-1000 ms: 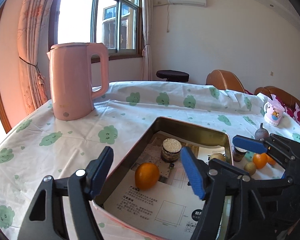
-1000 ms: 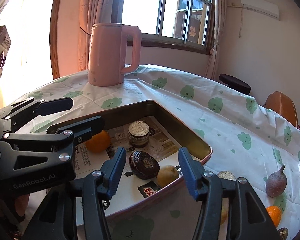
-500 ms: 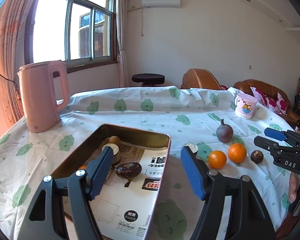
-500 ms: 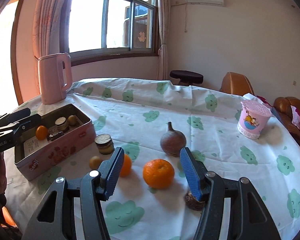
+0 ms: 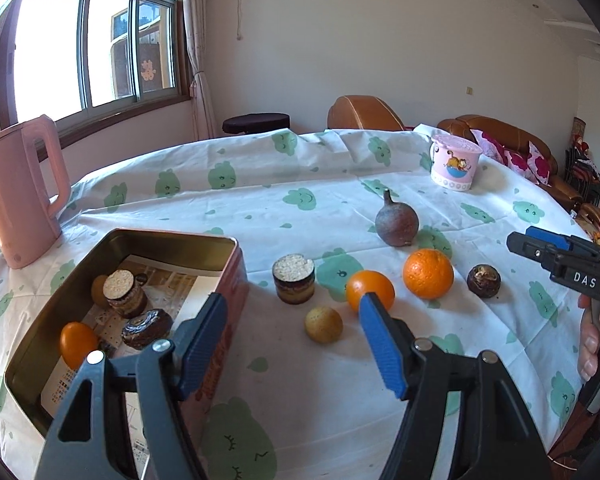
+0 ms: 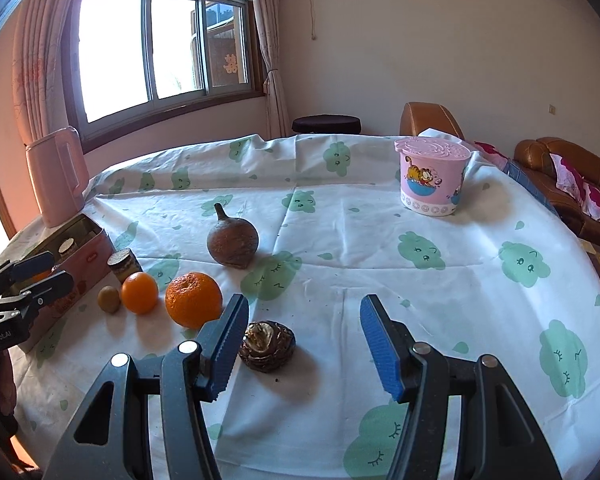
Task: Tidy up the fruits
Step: 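Grasp an orange with the left tool while the right tool grasps a dark brown capped fruit, then lift the orange with the left tool while the right tool lifts the dark fruit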
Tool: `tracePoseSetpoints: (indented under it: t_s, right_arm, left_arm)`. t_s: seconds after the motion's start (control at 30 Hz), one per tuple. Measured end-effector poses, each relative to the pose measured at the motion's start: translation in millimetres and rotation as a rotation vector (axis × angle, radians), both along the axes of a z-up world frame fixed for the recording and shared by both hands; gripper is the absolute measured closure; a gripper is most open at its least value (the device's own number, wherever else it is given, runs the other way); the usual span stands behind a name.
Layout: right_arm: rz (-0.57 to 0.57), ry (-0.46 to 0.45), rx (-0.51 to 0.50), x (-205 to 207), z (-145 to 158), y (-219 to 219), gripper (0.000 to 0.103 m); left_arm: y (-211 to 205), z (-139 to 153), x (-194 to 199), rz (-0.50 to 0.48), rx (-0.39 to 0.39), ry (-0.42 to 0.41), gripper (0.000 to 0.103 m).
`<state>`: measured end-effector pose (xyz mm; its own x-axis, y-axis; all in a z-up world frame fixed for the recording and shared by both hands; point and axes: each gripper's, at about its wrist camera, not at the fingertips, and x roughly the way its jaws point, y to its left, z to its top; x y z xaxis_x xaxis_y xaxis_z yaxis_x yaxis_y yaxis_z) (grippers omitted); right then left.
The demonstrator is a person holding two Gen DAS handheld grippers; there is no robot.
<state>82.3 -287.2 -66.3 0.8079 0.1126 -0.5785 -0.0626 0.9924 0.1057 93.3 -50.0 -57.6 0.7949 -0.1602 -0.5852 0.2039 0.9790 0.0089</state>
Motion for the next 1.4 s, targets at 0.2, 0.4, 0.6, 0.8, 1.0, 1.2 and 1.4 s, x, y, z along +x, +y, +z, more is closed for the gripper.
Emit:
tracePoseSetpoints:
  t_s: [0.2, 0.4, 0.6, 0.8, 1.0, 1.2, 1.4]
  right_arm:
    - [0.056, 0.041, -0.005, 6, -5, 7, 0.043]
    - [0.159, 0.132, -0.033, 18, -18, 26, 0.043]
    - [0.204, 0.218, -0.026, 27, -30, 31, 0.058]
    - [0.203, 0.22, -0.014, 27, -30, 29, 0.062]
    - [0.185, 0.181, 0.006, 23, -25, 24, 0.063]
    - [0.167, 0.119, -0.008, 15, -17, 23, 0.063]
    - [0.156, 0.069, -0.029, 8, -11, 26, 0.063]
  left_arm:
    - [-22, 2, 9, -0.043, 0.042, -0.005, 0.035]
    - [-44, -6, 22, -0.098, 0.072, 0.036, 0.044]
    - [-61, -16, 37, -0.149, 0.1, 0.11, 0.051]
    - [-64, -20, 42, -0.165, 0.097, 0.142, 0.067]
    - [-56, -15, 38, -0.164, 0.054, 0.11, 0.068]
    - [-47, -7, 31, -0.146, 0.009, 0.055, 0.068]
    - [-45, -1, 24, -0.135, 0.006, -0.001, 0.068]
